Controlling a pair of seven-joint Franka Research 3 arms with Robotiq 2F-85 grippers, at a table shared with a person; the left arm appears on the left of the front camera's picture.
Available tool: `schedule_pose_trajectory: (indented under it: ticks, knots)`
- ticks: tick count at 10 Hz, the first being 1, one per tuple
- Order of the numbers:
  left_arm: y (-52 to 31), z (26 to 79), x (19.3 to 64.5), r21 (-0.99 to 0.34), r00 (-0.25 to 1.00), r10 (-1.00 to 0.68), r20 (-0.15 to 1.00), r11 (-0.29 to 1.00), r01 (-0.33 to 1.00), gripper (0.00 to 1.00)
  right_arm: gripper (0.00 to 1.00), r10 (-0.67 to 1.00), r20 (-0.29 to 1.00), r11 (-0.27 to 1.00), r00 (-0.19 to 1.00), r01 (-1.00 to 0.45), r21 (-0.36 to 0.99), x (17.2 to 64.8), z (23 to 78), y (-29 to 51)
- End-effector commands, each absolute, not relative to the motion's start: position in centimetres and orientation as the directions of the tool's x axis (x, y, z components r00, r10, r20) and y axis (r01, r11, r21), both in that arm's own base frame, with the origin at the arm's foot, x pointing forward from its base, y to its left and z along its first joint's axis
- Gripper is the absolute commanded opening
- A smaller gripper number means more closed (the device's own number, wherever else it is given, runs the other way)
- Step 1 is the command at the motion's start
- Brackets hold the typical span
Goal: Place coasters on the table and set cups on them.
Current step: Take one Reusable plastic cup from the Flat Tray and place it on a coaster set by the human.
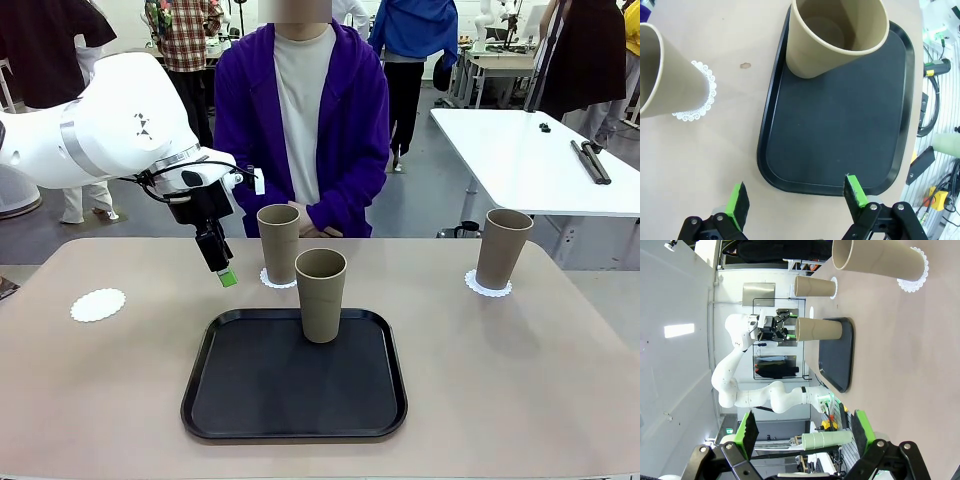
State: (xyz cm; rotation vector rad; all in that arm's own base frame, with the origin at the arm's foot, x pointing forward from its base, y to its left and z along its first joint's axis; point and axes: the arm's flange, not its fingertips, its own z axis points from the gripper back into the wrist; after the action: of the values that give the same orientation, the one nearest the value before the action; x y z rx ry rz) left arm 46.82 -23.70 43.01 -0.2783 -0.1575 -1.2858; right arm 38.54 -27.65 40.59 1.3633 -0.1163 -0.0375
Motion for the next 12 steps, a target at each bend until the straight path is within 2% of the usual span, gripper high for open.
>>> schedule_pose_trajectory:
  ticks: [1, 5, 12]
  knots:
    - [-23.7, 43.0, 46.8, -0.116, 0.277, -0.922, 0.27, 0.254, 0.96, 1.0, 1.0, -0.102, 0.06, 0.204, 0.993, -0.039, 0.978, 38.6, 40.7, -27.6]
    - [-22.7, 42.7, 47.6, -0.131, 0.167, -0.91, 0.379, 0.126, 0.983, 1.0, 1.0, -0.102, 0.06, 0.204, 0.993, -0.039, 0.978, 38.6, 40.7, -27.6]
    - [-21.8, 41.9, 47.6, -0.041, -0.063, -0.774, 0.63, -0.114, 0.993, 1.0, 1.0, -0.102, 0.06, 0.204, 0.993, -0.039, 0.978, 38.6, 40.7, -27.6]
